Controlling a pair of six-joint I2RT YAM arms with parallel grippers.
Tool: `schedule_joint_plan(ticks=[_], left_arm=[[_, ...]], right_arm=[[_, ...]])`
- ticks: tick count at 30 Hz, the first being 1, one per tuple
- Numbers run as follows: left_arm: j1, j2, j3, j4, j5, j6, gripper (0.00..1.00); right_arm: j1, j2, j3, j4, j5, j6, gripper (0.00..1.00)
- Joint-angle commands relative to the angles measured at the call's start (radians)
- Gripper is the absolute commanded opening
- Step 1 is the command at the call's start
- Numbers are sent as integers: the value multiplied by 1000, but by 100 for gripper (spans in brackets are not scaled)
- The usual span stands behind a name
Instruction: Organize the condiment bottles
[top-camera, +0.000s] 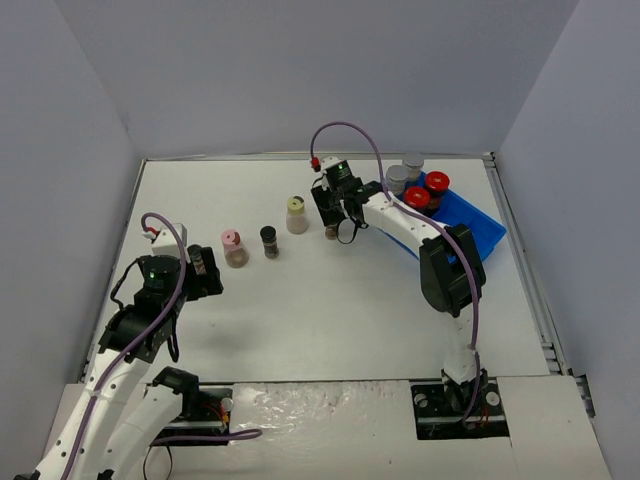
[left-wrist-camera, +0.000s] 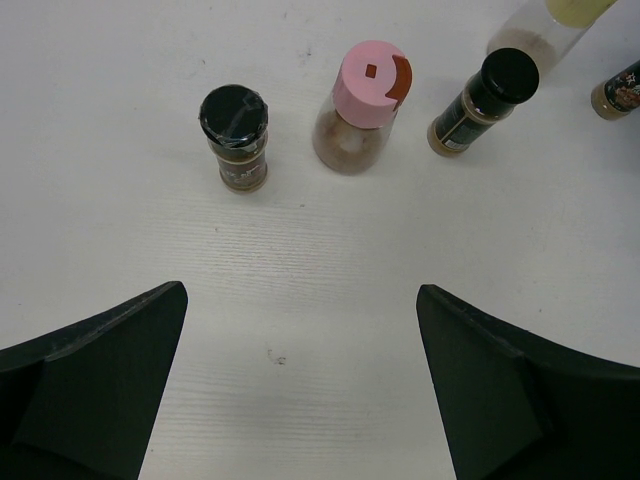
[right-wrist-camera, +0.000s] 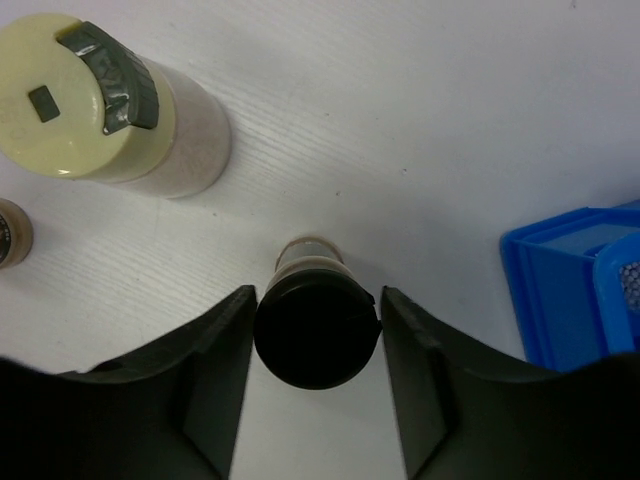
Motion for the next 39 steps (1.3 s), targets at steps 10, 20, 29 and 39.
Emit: schedule_joint_plan(ticks=[10, 20, 29, 39], left_arm=[[10, 19, 17, 66, -4, 20, 97], [12, 18, 15, 68, 4, 21, 97], [12, 22, 17, 68, 10, 22, 97], [12, 16, 18, 67, 6, 23, 97]], right_arm=[[-4, -217, -33, 29, 103, 18, 6], [-250, -596, -189, -24, 176, 169, 0], [-533, -686, -306, -41, 157, 242, 0], [-630, -522, -344, 26, 151, 236, 0]])
